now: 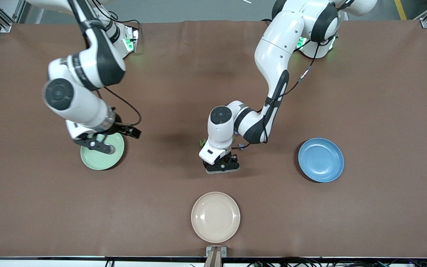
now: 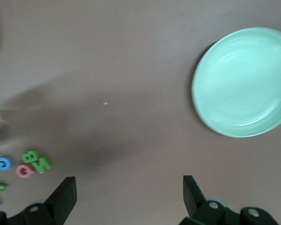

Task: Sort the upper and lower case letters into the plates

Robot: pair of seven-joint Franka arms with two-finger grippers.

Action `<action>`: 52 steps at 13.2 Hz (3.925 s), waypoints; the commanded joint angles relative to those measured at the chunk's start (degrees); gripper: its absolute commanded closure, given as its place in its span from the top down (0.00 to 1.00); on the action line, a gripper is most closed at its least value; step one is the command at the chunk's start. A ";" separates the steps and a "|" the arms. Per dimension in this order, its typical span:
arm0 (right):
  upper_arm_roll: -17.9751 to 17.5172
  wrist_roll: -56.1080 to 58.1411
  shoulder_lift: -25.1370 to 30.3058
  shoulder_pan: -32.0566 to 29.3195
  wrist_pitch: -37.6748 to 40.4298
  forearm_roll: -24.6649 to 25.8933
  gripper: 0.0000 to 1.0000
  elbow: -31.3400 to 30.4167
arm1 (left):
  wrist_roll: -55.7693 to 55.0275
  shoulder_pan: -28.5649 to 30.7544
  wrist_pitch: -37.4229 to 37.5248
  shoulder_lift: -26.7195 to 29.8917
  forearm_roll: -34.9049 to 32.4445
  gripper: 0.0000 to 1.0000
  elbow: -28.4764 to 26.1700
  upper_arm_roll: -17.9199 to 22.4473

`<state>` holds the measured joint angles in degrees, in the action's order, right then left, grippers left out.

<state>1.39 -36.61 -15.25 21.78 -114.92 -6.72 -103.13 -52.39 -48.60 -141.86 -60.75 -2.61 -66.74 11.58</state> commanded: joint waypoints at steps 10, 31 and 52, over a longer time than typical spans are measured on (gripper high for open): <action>0.72 -1.01 -2.59 1.60 -3.47 -2.33 1.00 -0.40 | -2.54 -1.76 2.54 -0.86 -0.82 0.46 -0.41 0.82; 1.25 -11.56 -14.98 16.88 -25.79 -0.24 0.98 -3.13 | -4.30 0.96 12.90 4.13 -1.08 0.00 -0.41 1.26; 1.25 -19.47 -29.04 22.69 -30.98 19.20 0.96 6.98 | 25.38 29.42 25.68 30.87 1.55 0.00 -31.25 0.03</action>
<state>2.19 -54.35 -42.60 43.89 -145.50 11.37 -97.91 -31.43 -21.97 -114.41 -31.52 -1.94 -95.06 12.20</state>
